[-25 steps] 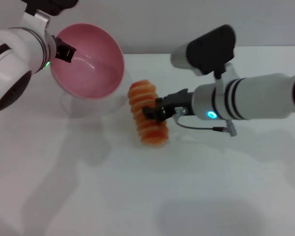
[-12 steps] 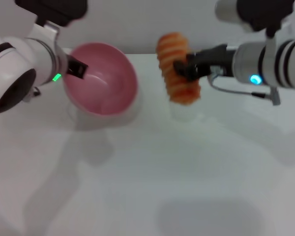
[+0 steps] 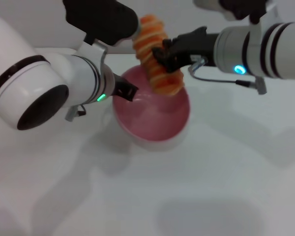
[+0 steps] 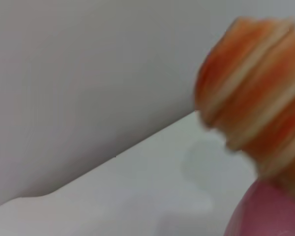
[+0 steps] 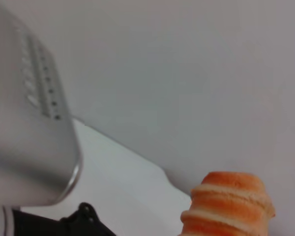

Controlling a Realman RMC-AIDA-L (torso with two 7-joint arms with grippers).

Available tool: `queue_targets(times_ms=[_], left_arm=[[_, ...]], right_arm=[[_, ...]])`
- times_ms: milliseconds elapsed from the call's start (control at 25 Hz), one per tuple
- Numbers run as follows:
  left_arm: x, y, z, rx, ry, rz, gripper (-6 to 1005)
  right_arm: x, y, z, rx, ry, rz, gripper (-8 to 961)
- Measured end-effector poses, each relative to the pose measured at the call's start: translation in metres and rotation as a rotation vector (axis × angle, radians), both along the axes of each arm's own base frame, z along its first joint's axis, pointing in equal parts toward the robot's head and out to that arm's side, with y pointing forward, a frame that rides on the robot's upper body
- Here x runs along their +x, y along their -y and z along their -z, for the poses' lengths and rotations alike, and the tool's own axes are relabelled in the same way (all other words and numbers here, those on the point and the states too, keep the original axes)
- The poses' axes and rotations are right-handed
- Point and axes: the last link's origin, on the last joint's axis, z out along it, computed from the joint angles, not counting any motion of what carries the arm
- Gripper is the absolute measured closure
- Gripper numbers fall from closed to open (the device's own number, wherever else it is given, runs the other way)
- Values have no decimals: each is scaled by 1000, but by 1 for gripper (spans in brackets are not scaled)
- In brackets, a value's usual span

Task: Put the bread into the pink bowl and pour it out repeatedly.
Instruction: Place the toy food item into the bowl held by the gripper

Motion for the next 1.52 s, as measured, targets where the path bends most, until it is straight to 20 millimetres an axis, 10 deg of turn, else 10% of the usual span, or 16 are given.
queue_targets(times_ms=[720, 800, 1040, 1520], left_arm=[[3, -6, -2, 13, 17, 6, 863], [3, -6, -1, 11, 15, 7, 861], [0, -9, -1, 13, 12, -9, 857], [-7, -15, -2, 9, 16, -52, 848]], right_arm=[[8, 21, 28, -69, 35, -14, 829], [8, 21, 26, -50, 34, -23, 606], [14, 19, 22, -15, 18, -9, 368], [14, 21, -7, 144, 12, -66, 226]])
